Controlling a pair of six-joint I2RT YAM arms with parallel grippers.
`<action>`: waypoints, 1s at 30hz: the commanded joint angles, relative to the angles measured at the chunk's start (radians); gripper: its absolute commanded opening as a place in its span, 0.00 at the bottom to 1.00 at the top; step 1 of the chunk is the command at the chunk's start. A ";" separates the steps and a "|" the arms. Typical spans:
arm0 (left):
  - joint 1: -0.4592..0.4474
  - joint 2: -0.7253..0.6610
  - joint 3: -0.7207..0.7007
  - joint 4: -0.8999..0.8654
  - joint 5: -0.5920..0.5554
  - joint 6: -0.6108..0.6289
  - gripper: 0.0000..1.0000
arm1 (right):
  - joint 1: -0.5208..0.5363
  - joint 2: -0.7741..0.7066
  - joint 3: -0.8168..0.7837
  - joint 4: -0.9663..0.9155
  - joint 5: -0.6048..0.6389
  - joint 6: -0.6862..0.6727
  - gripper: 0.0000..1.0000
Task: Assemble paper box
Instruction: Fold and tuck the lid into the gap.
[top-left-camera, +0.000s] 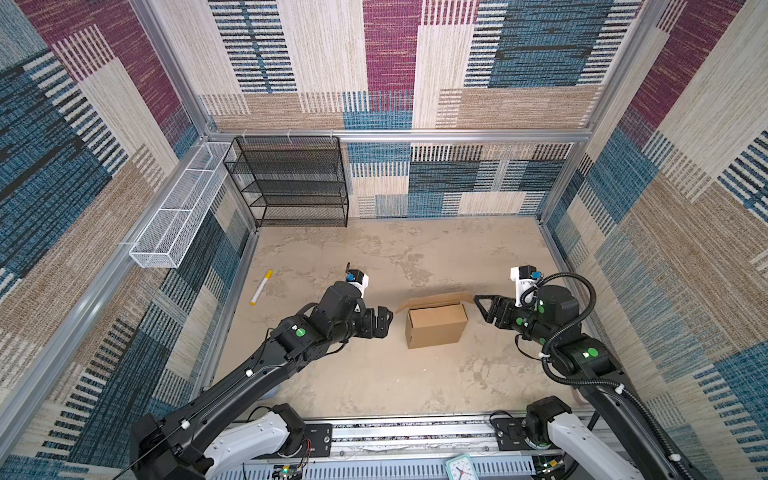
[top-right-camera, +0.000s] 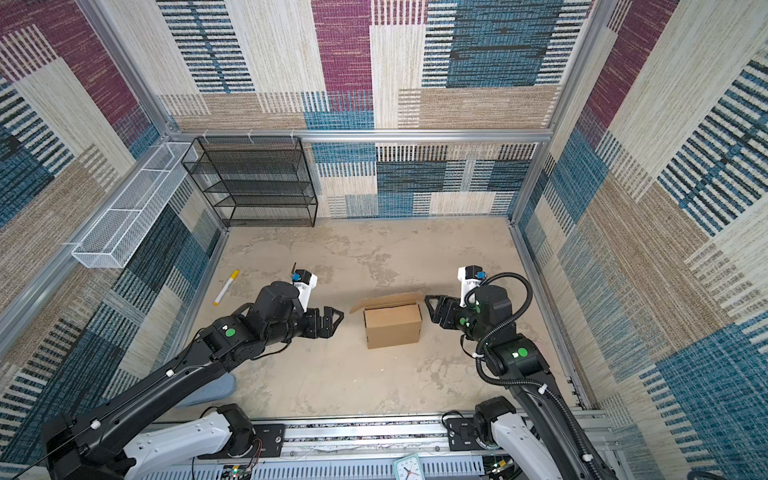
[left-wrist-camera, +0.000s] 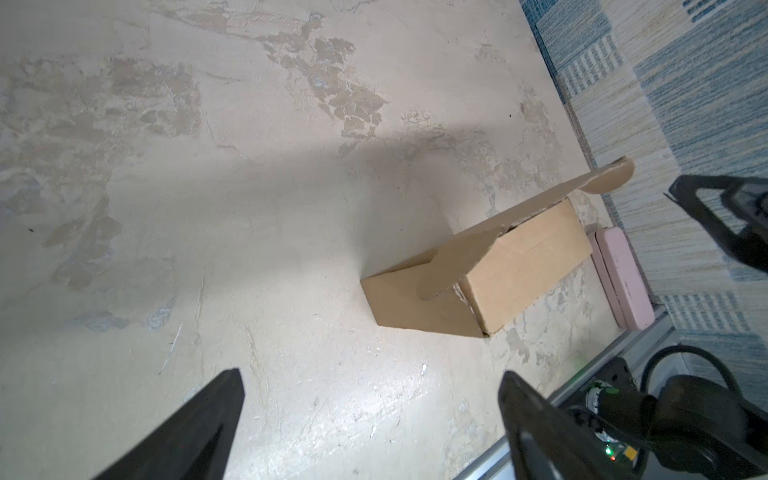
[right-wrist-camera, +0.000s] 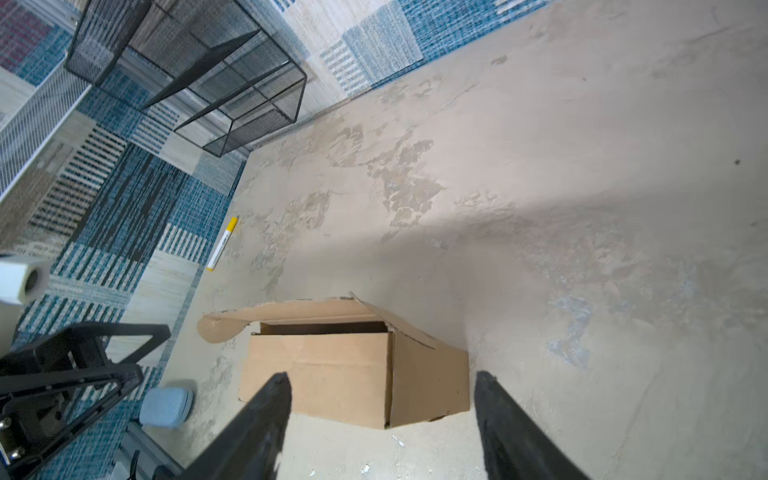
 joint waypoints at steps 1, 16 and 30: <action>0.004 0.039 0.057 -0.042 0.072 0.130 0.98 | 0.000 0.036 0.044 0.056 -0.064 -0.122 0.69; 0.017 0.155 0.124 -0.003 0.190 0.264 0.92 | 0.000 0.103 -0.005 0.165 -0.159 -0.147 0.55; 0.024 0.248 0.191 -0.044 0.192 0.314 0.83 | 0.001 0.100 -0.032 0.173 -0.151 -0.164 0.47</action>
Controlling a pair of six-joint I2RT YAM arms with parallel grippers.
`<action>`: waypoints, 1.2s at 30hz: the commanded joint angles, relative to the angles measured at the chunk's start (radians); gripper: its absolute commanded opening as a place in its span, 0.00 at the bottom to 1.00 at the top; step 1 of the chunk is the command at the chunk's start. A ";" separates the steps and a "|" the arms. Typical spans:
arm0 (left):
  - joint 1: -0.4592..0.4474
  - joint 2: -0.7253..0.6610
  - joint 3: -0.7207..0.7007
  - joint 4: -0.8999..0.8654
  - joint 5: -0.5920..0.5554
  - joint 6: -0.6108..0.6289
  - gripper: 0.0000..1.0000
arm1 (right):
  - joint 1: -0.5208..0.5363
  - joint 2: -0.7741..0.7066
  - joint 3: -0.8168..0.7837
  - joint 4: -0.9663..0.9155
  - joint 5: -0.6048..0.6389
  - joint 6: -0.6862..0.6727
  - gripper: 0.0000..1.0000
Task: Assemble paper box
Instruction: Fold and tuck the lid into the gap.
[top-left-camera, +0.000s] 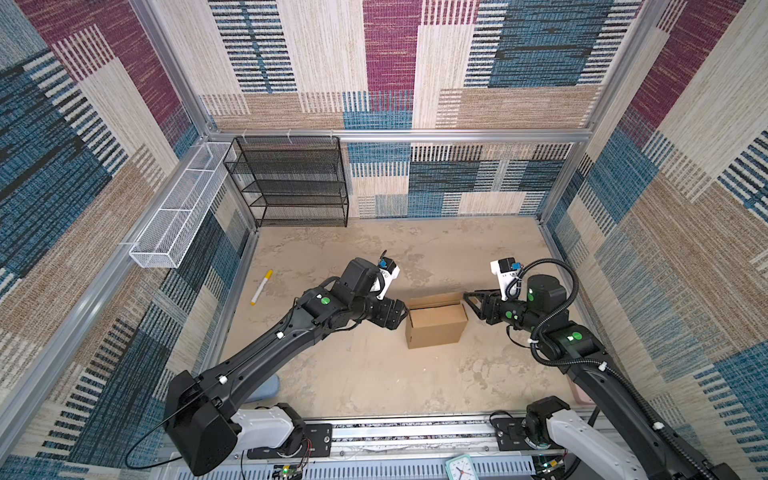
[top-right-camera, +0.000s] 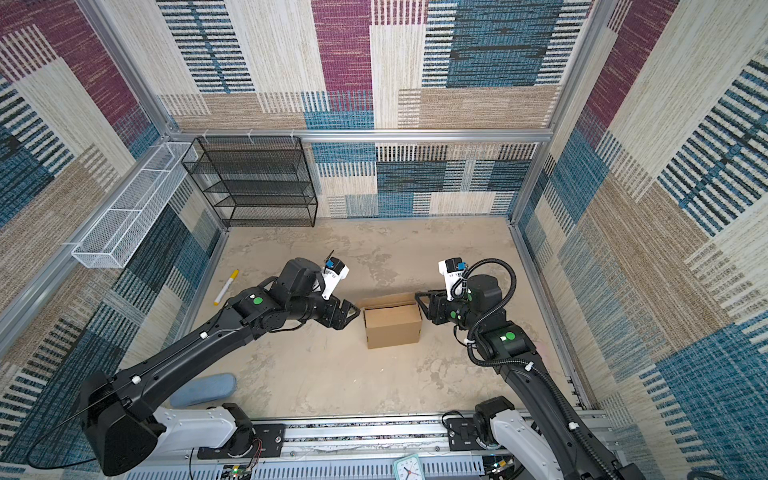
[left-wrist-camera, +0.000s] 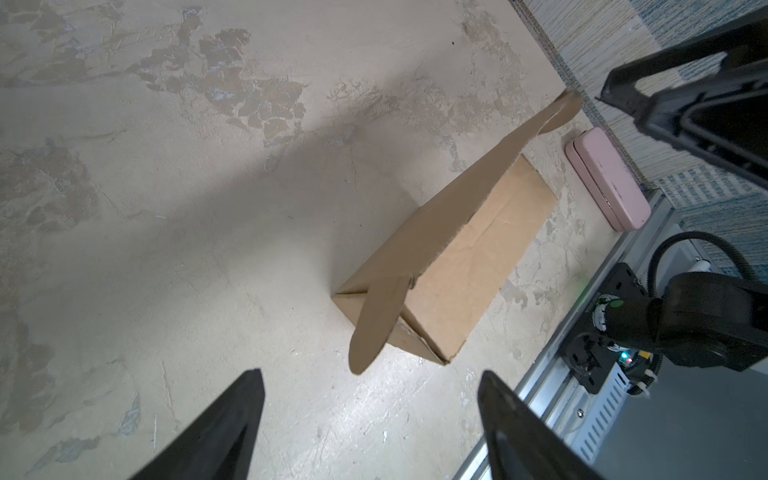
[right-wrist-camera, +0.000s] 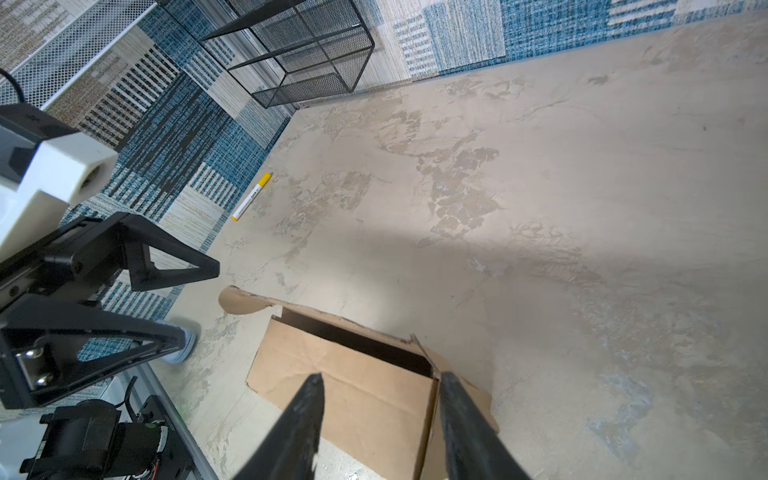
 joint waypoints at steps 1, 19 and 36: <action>0.002 0.015 0.013 -0.013 0.018 0.032 0.82 | 0.000 -0.005 -0.007 0.034 -0.006 -0.008 0.47; 0.007 0.076 0.055 -0.040 0.024 0.064 0.60 | 0.001 -0.005 -0.027 0.045 0.026 -0.010 0.50; 0.008 0.119 0.080 -0.058 0.010 0.092 0.44 | -0.001 0.000 -0.047 0.074 0.016 -0.009 0.53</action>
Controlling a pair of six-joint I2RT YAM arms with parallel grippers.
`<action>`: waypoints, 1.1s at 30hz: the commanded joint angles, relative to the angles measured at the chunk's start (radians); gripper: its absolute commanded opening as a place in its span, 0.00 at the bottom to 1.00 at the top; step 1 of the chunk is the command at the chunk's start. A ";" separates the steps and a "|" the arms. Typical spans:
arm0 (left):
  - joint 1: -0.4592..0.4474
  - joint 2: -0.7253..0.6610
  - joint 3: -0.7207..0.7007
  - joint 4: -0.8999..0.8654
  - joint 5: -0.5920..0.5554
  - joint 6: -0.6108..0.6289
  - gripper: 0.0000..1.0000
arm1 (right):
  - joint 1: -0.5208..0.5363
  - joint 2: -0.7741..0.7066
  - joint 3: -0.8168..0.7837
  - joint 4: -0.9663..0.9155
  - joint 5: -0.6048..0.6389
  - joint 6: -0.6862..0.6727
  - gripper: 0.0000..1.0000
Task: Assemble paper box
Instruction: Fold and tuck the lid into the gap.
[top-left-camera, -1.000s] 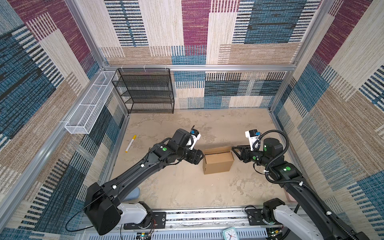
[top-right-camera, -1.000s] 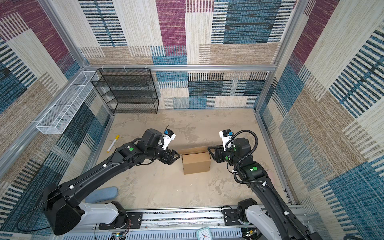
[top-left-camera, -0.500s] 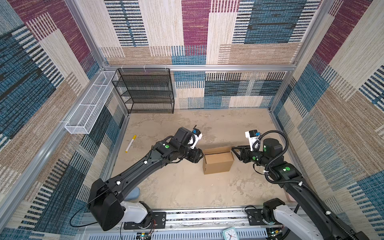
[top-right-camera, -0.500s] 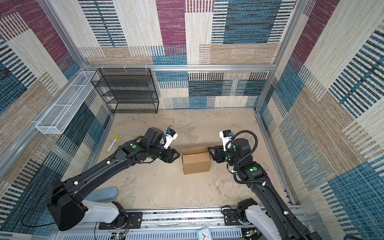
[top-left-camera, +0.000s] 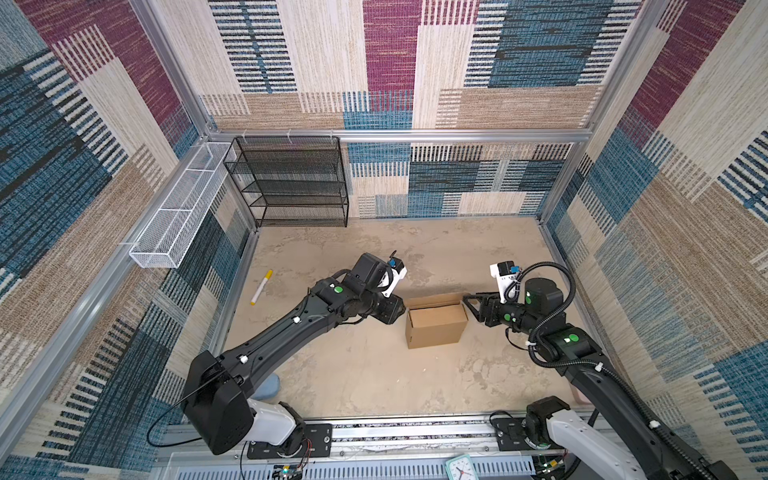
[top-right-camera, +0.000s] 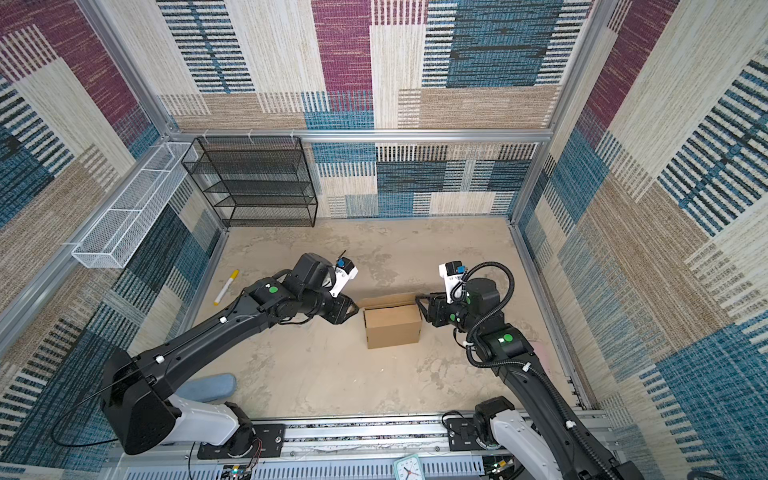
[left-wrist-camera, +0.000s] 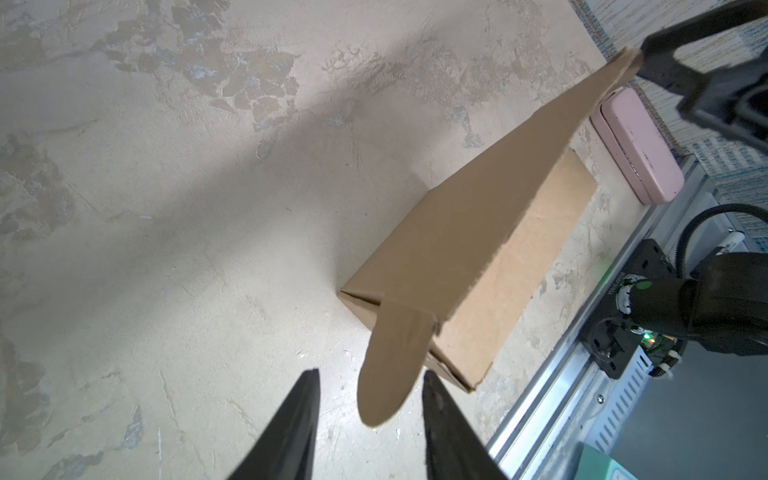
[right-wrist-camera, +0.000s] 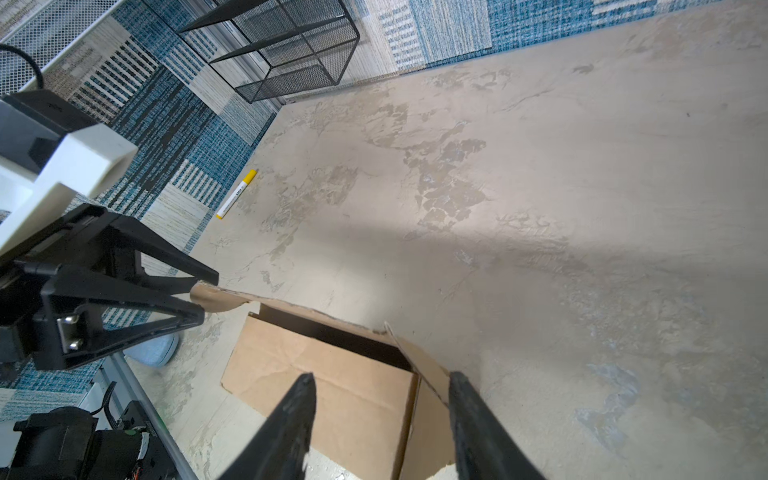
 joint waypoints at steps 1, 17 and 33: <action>0.001 0.003 0.009 -0.009 -0.011 0.026 0.44 | 0.001 0.001 -0.001 0.045 -0.010 -0.009 0.52; 0.001 0.011 0.013 -0.013 0.004 0.024 0.33 | 0.000 0.001 -0.006 0.034 -0.020 -0.015 0.43; 0.001 0.019 0.027 -0.025 0.021 -0.012 0.27 | 0.001 0.006 -0.003 0.017 -0.052 -0.006 0.34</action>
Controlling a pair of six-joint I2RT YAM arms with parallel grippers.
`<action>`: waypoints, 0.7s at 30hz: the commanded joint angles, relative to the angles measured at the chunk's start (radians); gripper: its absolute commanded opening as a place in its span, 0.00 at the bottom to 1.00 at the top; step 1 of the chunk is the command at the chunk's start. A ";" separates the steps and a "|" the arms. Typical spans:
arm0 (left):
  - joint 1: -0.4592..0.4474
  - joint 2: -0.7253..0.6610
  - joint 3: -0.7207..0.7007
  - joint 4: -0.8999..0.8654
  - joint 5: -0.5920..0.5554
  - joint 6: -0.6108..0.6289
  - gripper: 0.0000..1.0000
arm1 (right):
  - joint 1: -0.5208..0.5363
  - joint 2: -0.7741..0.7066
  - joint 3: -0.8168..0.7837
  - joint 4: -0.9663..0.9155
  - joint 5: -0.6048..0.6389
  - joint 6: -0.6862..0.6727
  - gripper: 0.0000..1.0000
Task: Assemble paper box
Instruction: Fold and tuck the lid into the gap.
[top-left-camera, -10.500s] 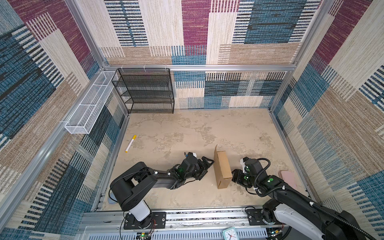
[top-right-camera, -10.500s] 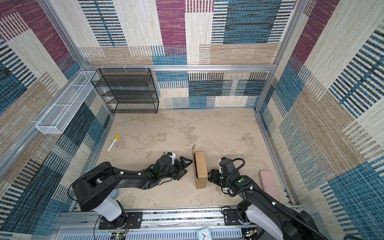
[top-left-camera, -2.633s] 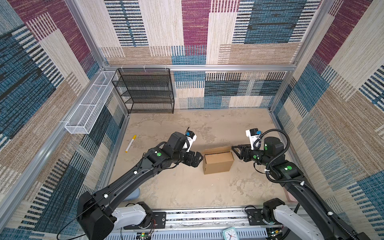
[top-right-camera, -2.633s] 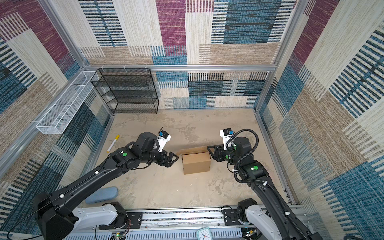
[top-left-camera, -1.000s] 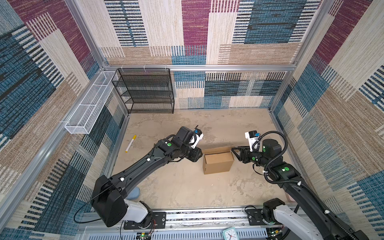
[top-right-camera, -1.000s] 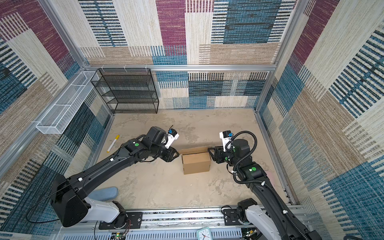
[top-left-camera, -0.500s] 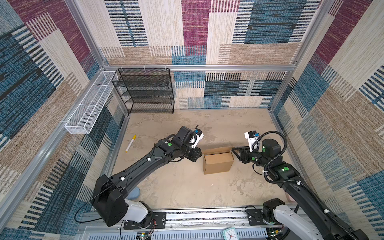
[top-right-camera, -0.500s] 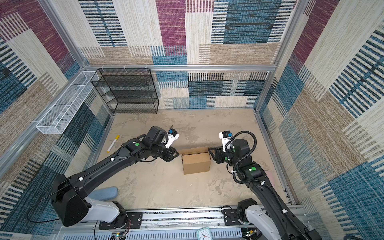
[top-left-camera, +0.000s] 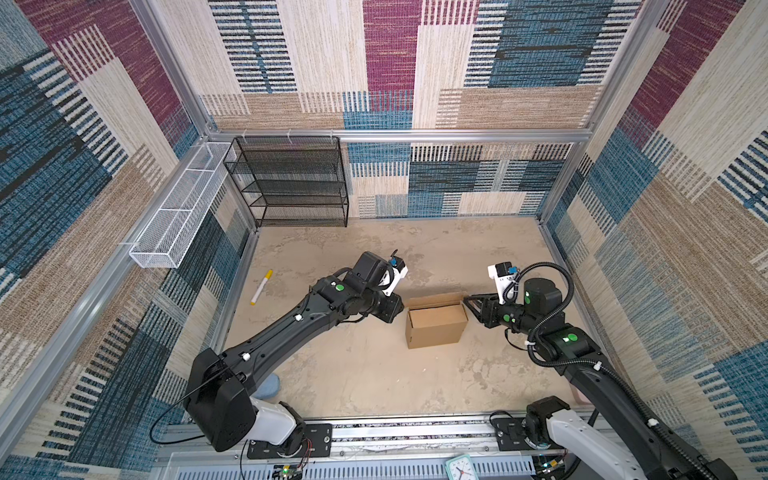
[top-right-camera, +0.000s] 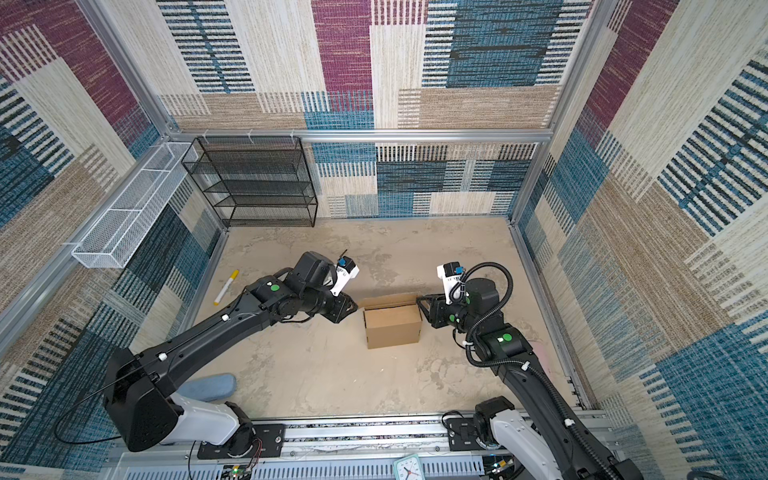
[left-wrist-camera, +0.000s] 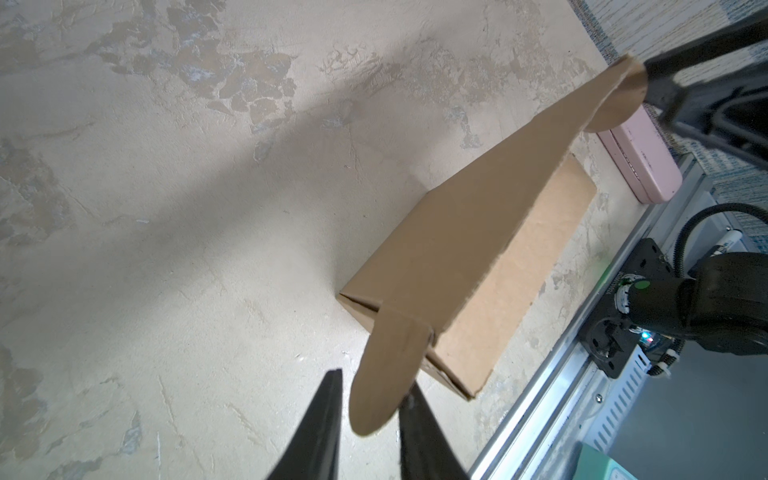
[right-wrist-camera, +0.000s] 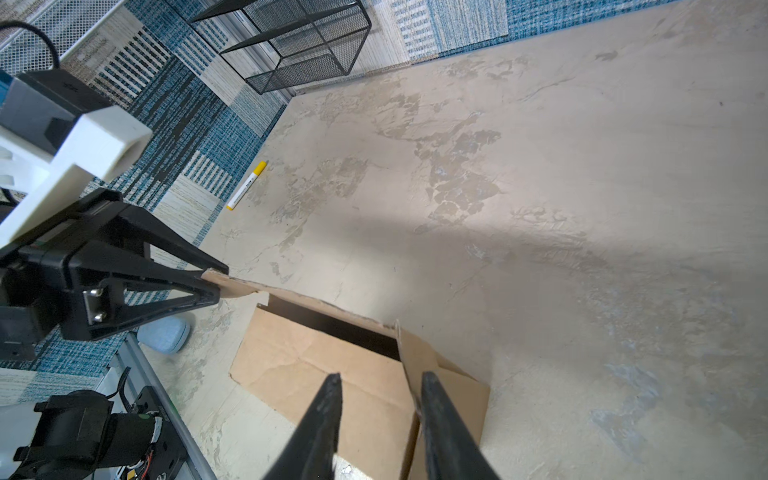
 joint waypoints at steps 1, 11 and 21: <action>0.000 0.005 0.013 -0.024 0.011 -0.017 0.27 | 0.000 0.000 0.002 0.014 -0.009 -0.002 0.34; 0.000 0.011 0.034 -0.043 0.005 -0.037 0.23 | 0.001 0.016 0.016 -0.011 0.021 -0.008 0.32; 0.000 0.009 0.034 -0.047 0.017 -0.057 0.19 | 0.000 0.013 0.017 -0.016 -0.002 -0.003 0.18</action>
